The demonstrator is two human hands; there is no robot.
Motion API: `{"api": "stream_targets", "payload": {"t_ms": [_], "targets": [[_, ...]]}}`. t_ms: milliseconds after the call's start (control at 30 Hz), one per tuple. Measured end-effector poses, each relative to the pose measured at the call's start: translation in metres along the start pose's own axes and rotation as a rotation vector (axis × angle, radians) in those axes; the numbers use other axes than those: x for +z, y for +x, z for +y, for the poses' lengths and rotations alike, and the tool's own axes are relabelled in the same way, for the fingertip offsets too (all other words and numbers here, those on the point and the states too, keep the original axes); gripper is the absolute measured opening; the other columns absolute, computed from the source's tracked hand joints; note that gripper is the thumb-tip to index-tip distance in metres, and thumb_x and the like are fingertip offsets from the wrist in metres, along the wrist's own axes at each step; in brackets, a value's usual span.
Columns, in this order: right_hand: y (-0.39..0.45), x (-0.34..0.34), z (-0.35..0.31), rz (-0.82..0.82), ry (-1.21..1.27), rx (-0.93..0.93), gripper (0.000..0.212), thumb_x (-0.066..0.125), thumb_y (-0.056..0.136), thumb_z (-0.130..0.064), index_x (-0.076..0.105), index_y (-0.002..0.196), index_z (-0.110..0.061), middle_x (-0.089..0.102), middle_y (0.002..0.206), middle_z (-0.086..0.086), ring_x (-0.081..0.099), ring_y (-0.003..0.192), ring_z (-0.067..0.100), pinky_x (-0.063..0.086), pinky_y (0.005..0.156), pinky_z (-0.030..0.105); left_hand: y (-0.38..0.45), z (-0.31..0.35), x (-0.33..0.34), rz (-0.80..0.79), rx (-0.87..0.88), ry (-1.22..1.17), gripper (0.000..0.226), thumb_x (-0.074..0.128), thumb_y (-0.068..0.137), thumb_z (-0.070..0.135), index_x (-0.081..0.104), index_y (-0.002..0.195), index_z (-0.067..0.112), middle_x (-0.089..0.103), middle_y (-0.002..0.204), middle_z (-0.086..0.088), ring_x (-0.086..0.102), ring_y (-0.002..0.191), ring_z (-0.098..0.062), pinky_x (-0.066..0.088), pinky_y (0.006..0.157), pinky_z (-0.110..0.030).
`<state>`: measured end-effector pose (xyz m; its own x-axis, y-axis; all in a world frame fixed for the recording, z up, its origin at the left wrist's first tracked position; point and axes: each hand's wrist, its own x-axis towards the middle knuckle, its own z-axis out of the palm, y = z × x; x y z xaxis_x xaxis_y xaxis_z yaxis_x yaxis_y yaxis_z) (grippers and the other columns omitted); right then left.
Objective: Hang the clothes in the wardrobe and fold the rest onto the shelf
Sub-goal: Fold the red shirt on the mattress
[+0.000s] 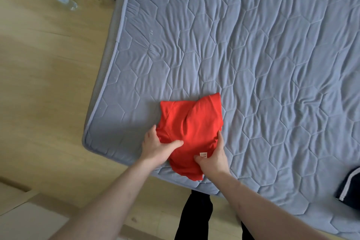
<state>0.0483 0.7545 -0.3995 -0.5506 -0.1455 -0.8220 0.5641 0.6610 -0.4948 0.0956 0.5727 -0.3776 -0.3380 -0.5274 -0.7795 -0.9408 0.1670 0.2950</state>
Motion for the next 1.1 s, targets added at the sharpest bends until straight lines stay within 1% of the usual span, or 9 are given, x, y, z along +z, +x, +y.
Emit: {"api": "stream_targets", "payload": {"t_ms": [133, 300, 433, 567, 667, 733, 867, 1033, 1100], "targets": [[0.011, -0.002, -0.003, -0.07, 0.138, 0.166, 0.104, 0.068, 0.08, 0.0, 0.012, 0.159, -0.036, 0.058, 0.133, 0.002, 0.063, 0.113, 0.023, 0.055, 0.094, 0.039, 0.013, 0.005, 0.006, -0.139, -0.246, -0.276, 0.112, 0.096, 0.039, 0.051, 0.05, 0.133, 0.01, 0.064, 0.127, -0.002, 0.063, 0.118, -0.023, 0.05, 0.105, -0.042], [0.021, -0.012, 0.0, -0.108, 0.259, 0.19, 0.066, 0.052, 0.078, 0.012, 0.054, 0.123, -0.036, 0.065, 0.083, -0.004, 0.057, 0.064, 0.012, 0.047, 0.053, 0.024, 0.01, 0.011, 0.029, -0.24, -0.321, -0.639, 0.043, 0.075, 0.07, -0.006, 0.07, 0.112, -0.003, 0.077, 0.098, -0.02, 0.075, 0.088, -0.033, 0.061, 0.081, -0.043], [0.028, -0.03, 0.004, -0.087, 0.428, 0.206, 0.051, 0.049, 0.078, 0.017, 0.066, 0.103, -0.024, 0.055, 0.059, -0.007, 0.047, 0.06, 0.014, 0.039, 0.052, 0.023, 0.0, 0.01, 0.046, -0.263, -0.428, -0.902, 0.014, 0.056, 0.075, -0.006, 0.064, 0.083, 0.003, 0.066, 0.066, -0.011, 0.06, 0.048, -0.022, 0.04, 0.042, -0.021], [0.028, -0.038, 0.001, -0.001, 0.19, 0.087, 0.069, 0.076, 0.087, -0.017, 0.041, 0.142, -0.04, 0.067, 0.108, -0.005, 0.065, 0.093, 0.013, 0.055, 0.088, 0.033, -0.006, 0.004, 0.066, -0.137, -0.473, -0.99, 0.017, 0.064, 0.081, 0.011, 0.065, 0.098, 0.009, 0.068, 0.084, -0.012, 0.059, 0.063, -0.025, 0.034, 0.051, -0.027], [0.024, -0.031, -0.003, 0.006, 0.333, 0.183, 0.092, 0.085, 0.078, -0.044, 0.031, 0.152, -0.037, 0.06, 0.125, -0.007, 0.064, 0.11, 0.015, 0.057, 0.096, 0.044, -0.008, 0.011, 0.08, -0.118, -0.521, -1.193, 0.034, 0.058, 0.091, 0.019, 0.068, 0.12, 0.003, 0.072, 0.116, -0.019, 0.069, 0.099, -0.034, 0.055, 0.076, -0.039], [0.022, -0.028, -0.006, 0.034, 0.454, 0.273, 0.09, 0.088, 0.073, -0.048, 0.04, 0.148, -0.032, 0.062, 0.127, -0.006, 0.067, 0.108, 0.016, 0.06, 0.089, 0.044, -0.015, 0.017, 0.088, -0.167, -0.514, -1.312, 0.043, 0.049, 0.096, 0.02, 0.062, 0.129, -0.003, 0.068, 0.126, -0.024, 0.064, 0.119, -0.037, 0.051, 0.103, -0.047], [0.026, -0.036, 0.003, -0.036, 0.616, 0.311, 0.074, 0.093, 0.069, -0.031, 0.057, 0.133, -0.027, 0.072, 0.118, 0.0, 0.072, 0.105, 0.021, 0.059, 0.094, 0.046, -0.036, 0.024, 0.105, -0.354, -0.506, -1.414, 0.046, 0.042, 0.104, 0.028, 0.06, 0.134, -0.003, 0.068, 0.127, -0.023, 0.063, 0.122, -0.034, 0.046, 0.109, -0.046], [0.035, -0.068, 0.013, -0.033, 0.59, 0.298, 0.042, 0.082, 0.075, -0.002, 0.071, 0.113, -0.017, 0.079, 0.1, 0.01, 0.077, 0.089, 0.026, 0.063, 0.075, 0.039, -0.037, 0.003, 0.088, -0.482, -0.31, -0.265, 0.065, 0.051, 0.09, 0.074, 0.072, 0.1, 0.013, 0.075, 0.089, -0.003, 0.072, 0.08, -0.021, 0.059, 0.077, -0.037], [0.042, -0.077, 0.017, -0.017, 0.566, 0.297, 0.04, 0.082, 0.074, -0.003, 0.072, 0.11, -0.018, 0.078, 0.103, 0.012, 0.076, 0.093, 0.03, 0.063, 0.08, 0.043, -0.021, -0.007, 0.065, -0.319, -0.103, 0.23, 0.076, 0.045, 0.085, 0.083, 0.076, 0.087, 0.013, 0.077, 0.083, -0.006, 0.074, 0.081, -0.026, 0.058, 0.078, -0.037]]}}
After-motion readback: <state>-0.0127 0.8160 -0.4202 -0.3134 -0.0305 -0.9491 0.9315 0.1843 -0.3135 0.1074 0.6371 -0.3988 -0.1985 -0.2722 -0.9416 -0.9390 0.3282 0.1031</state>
